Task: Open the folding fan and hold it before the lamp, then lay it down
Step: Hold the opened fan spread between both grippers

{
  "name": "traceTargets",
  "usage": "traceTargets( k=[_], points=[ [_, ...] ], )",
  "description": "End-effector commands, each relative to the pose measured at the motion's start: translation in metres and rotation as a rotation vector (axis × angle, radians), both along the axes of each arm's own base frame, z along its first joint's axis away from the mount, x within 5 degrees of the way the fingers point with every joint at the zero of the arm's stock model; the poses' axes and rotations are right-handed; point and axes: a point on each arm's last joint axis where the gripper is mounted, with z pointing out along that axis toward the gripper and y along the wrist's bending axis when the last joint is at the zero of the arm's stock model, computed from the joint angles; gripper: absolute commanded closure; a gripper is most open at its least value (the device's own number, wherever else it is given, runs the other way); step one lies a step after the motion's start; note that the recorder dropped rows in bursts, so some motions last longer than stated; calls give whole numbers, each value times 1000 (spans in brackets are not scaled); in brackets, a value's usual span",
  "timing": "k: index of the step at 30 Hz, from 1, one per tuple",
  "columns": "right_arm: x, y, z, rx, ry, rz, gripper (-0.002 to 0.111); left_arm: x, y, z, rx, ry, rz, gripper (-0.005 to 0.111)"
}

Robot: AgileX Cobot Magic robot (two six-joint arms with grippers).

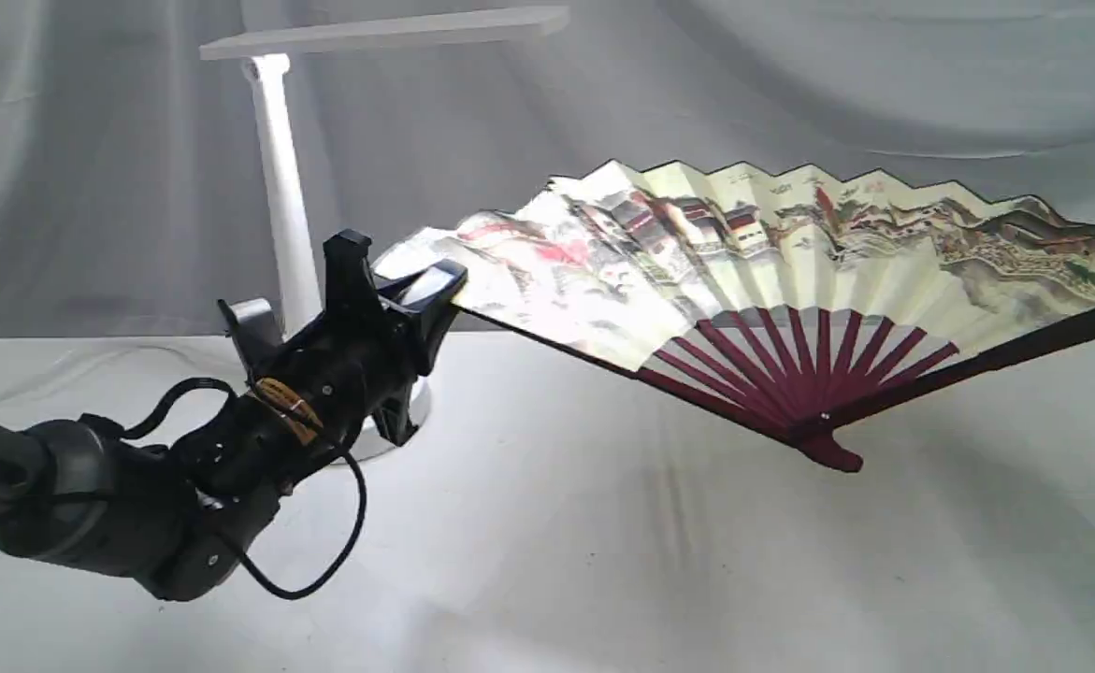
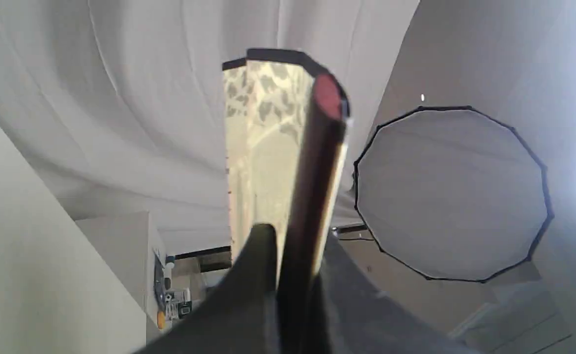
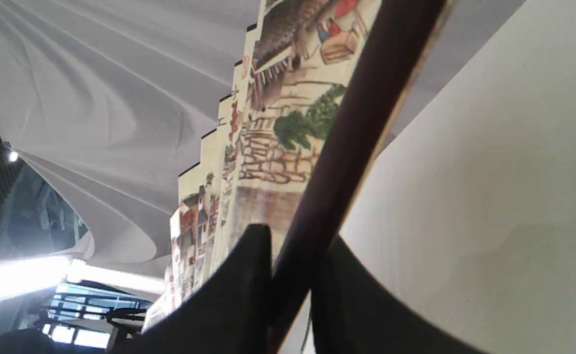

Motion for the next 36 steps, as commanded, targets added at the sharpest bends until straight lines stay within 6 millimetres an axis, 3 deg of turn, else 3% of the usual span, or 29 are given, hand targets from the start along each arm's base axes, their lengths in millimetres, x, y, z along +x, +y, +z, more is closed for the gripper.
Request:
traceTargets(
  k=[1,12,19,36],
  points=[
    [-8,-14,-6,-102,28,-47,108,1,10,8,-118,-2,96,107],
    [-20,-31,-6,-100,32,-100,108,-5,-5,8,-113,-19,131,107],
    [-27,-41,-6,-101,37,-134,108,-6,-1,6,-126,-15,168,107],
    [-27,-41,-6,-103,36,-133,108,-13,5,-5,-106,24,210,107]
  ],
)
